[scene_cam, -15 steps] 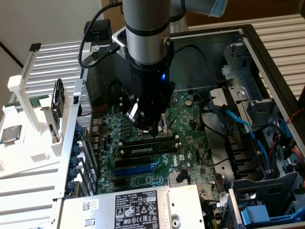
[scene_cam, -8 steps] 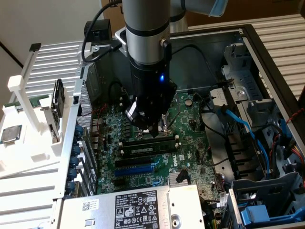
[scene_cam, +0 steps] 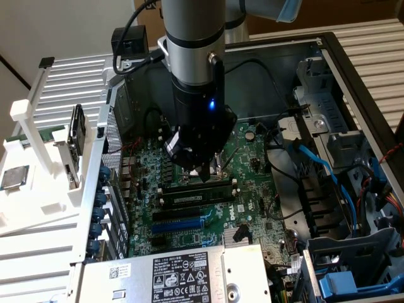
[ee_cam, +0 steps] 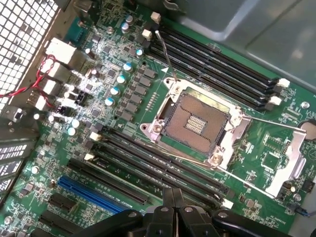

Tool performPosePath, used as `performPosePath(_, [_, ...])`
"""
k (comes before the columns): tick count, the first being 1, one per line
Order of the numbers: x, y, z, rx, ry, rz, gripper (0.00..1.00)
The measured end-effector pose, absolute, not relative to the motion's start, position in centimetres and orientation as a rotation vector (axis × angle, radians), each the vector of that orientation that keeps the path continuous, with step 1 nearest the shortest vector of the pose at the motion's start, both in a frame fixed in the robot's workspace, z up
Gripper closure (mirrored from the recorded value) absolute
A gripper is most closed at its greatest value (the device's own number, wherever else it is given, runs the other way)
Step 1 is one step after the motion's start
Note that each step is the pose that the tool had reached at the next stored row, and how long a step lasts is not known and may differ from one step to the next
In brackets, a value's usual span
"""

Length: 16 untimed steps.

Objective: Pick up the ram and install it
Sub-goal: 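Press down the ram until it locks into place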

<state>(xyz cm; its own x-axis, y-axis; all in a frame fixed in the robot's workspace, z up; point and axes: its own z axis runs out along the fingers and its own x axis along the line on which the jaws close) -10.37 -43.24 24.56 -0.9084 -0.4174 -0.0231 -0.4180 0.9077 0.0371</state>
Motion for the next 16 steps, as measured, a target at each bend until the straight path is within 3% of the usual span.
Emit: performPosePath(16, [-10.37,-43.24,24.56,-0.271,3.110,0.061,0.90])
